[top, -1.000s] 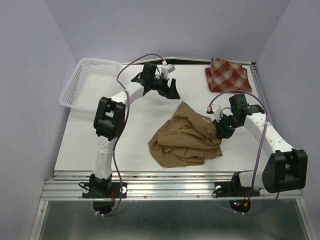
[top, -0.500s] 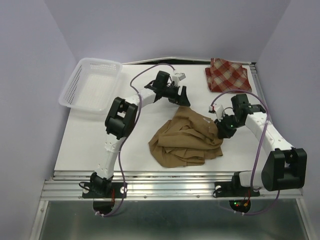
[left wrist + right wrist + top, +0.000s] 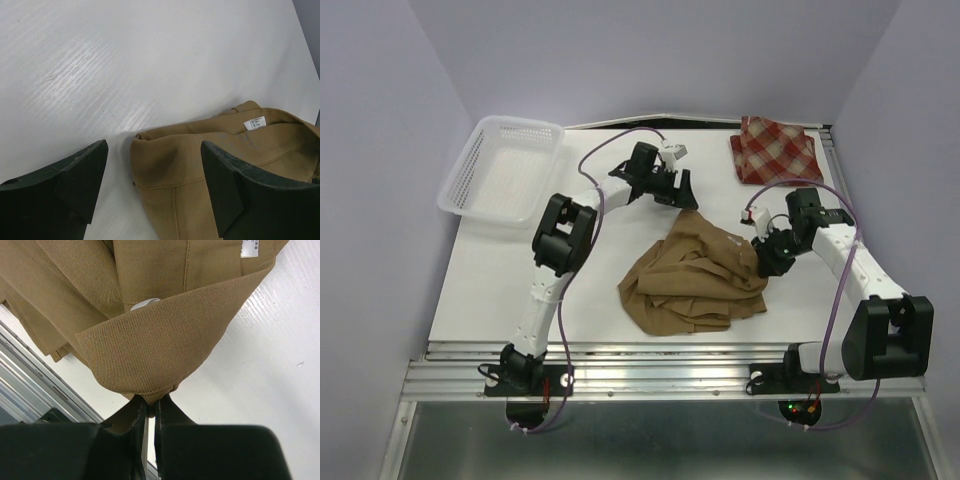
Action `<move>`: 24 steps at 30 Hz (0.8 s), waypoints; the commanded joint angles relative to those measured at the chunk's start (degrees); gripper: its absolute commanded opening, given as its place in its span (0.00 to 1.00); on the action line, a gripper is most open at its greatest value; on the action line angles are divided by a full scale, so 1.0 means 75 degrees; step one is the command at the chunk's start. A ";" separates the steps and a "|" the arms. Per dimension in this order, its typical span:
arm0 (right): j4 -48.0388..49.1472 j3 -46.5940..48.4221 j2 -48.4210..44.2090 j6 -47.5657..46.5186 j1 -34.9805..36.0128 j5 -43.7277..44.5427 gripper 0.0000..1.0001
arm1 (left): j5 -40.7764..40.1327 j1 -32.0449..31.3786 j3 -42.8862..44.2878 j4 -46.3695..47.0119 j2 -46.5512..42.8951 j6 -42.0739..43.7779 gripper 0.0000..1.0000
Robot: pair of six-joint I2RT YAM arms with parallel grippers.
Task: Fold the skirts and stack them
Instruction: Flatten the skirt out
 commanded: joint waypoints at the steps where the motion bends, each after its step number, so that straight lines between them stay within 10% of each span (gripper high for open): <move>1: -0.0056 0.0141 -0.0042 -0.0055 -0.0143 -0.0016 0.01 | 0.0509 0.0103 0.0466 0.0233 0.0139 -0.0335 0.85; 10: -0.0032 0.0363 0.0251 0.0050 -0.0308 -0.0204 0.01 | 0.1999 0.0045 -0.0143 0.1428 0.0303 -0.1624 0.66; 18: 0.0132 0.1299 0.0544 0.0285 -0.0811 -0.0485 0.01 | 0.1860 0.0536 -0.0120 0.1828 -0.0047 -0.2048 0.00; 24: 0.0354 0.3555 0.1304 0.0870 -0.1304 -0.1035 0.01 | 0.0970 0.1345 0.0582 0.0109 -0.1932 -0.0143 0.00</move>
